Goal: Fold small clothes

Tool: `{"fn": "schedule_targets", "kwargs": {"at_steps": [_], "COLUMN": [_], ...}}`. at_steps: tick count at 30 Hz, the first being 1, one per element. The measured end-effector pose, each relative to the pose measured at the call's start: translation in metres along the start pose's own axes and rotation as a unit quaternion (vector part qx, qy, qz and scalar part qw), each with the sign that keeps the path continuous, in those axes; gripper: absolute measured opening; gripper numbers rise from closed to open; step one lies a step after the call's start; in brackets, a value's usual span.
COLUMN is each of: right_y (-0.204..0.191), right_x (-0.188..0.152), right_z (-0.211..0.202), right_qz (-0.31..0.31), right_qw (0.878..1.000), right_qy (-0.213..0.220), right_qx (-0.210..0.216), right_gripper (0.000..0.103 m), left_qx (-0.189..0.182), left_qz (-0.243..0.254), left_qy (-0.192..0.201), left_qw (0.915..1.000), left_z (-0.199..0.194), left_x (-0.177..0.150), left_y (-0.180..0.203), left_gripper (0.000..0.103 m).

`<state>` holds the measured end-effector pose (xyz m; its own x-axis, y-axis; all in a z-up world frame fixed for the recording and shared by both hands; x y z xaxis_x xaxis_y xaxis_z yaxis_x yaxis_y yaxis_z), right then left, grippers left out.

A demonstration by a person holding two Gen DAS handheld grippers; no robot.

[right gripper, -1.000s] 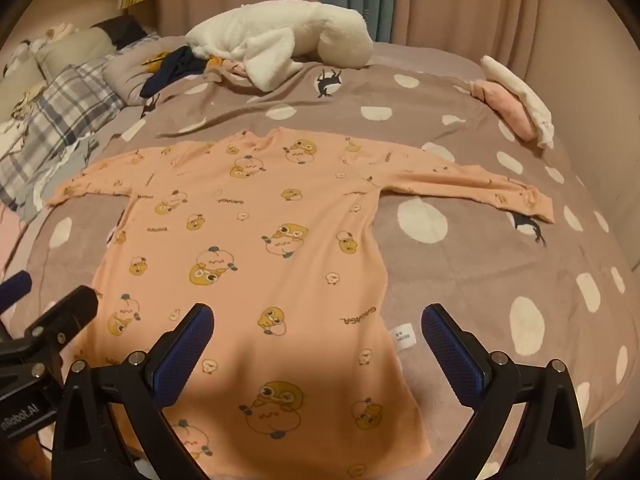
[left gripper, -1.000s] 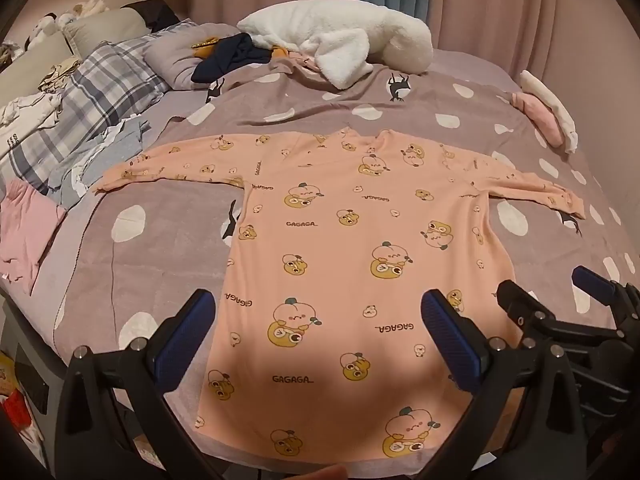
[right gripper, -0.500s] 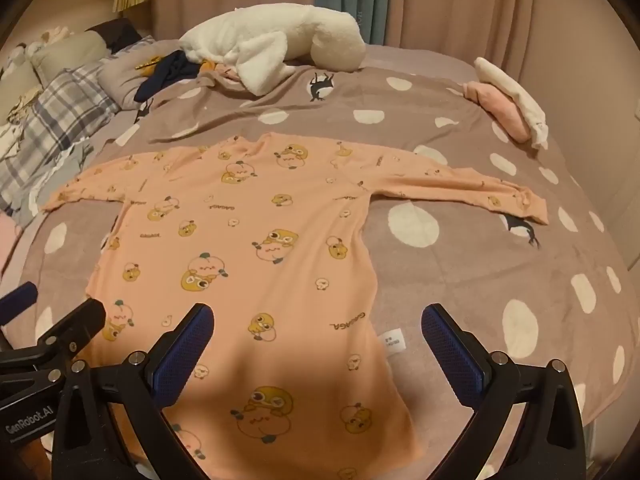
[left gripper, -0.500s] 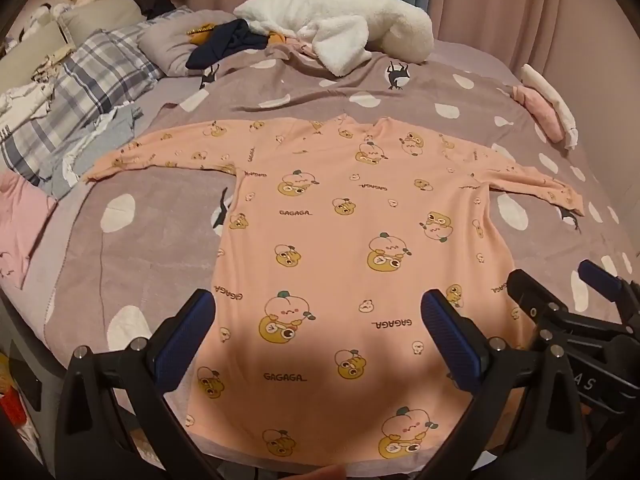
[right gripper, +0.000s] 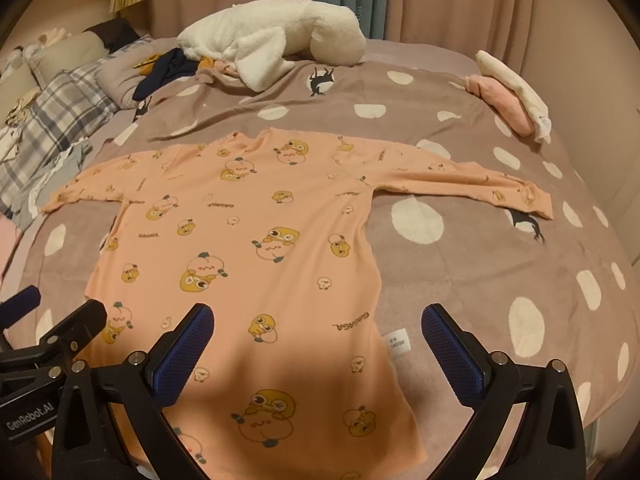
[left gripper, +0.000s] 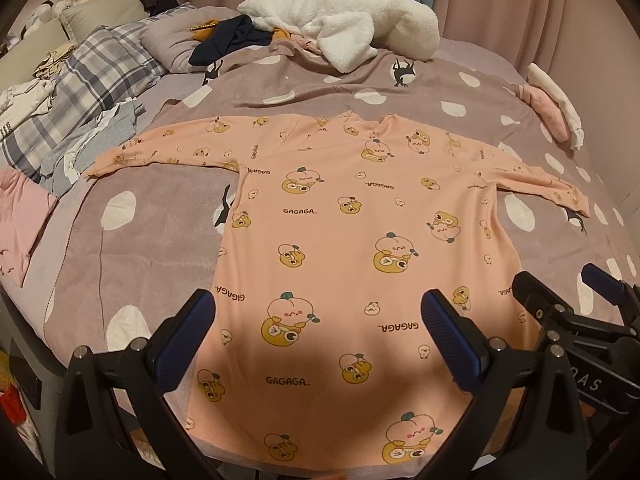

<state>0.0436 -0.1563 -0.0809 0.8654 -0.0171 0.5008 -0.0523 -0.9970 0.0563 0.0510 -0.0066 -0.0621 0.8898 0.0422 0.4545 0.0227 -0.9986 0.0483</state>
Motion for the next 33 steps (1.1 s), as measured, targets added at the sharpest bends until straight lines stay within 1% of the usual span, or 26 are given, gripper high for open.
{"fn": "schedule_targets", "kwargs": {"at_steps": [6,9,11,16,20,23,28,33], "right_y": [0.003,0.004,0.004,0.005,0.005,0.004,0.002,0.001], "right_x": [0.001,0.001,0.001,0.001,0.0,0.0,0.0,0.0], "right_z": [0.0,0.001,0.001,0.001,0.001,0.001,0.004,0.004], "right_qz": [0.005,0.009,0.009,0.01,0.008,0.005,0.001,0.0], "right_qw": [1.0,1.0,1.0,1.0,1.0,1.0,1.0,1.0], "right_qy": [0.002,-0.001,-0.002,-0.001,-0.003,-0.002,-0.006,-0.008], "right_qx": [-0.002,0.001,0.003,0.001,0.001,-0.001,-0.012,-0.007], "right_gripper": [0.103,0.103,0.103,0.103,0.103,0.103,0.103,0.103], "left_qx": [-0.001,-0.025,-0.031,-0.015,-0.012,0.013,0.018,0.027], "left_qz": [-0.011,-0.022,-0.026,-0.033,-0.042,-0.059,-0.063,-0.058], "left_qy": [0.015,0.014,0.012,0.01,0.004,0.011,0.012,0.017], "left_qw": [0.9998,0.9993,0.9991,0.9993,0.9991,0.9981,0.9978,0.9978], "left_z": [-0.003,-0.003,-0.003,-0.002,0.0,0.0,-0.001,0.0], "left_x": [0.003,0.005,0.006,0.006,0.005,0.005,0.005,0.005], "left_y": [-0.002,-0.004,-0.004,-0.007,-0.011,-0.019,-0.022,-0.021], "left_gripper": [0.103,0.103,0.103,0.103,0.103,0.103,0.103,0.103]}}
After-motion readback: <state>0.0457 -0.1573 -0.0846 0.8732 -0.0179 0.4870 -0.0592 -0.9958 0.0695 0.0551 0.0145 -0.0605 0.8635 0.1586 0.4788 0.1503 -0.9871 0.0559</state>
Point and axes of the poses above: each gripper's, at about its wrist camera, not at the fingertips, and z roughly the way its jaws point, y to its right, x to its top, the point moved 6 cm from there along z, roughly the way its jaws point, and after that the axes turned 13 degrees about -y, right-handed, at the moved point
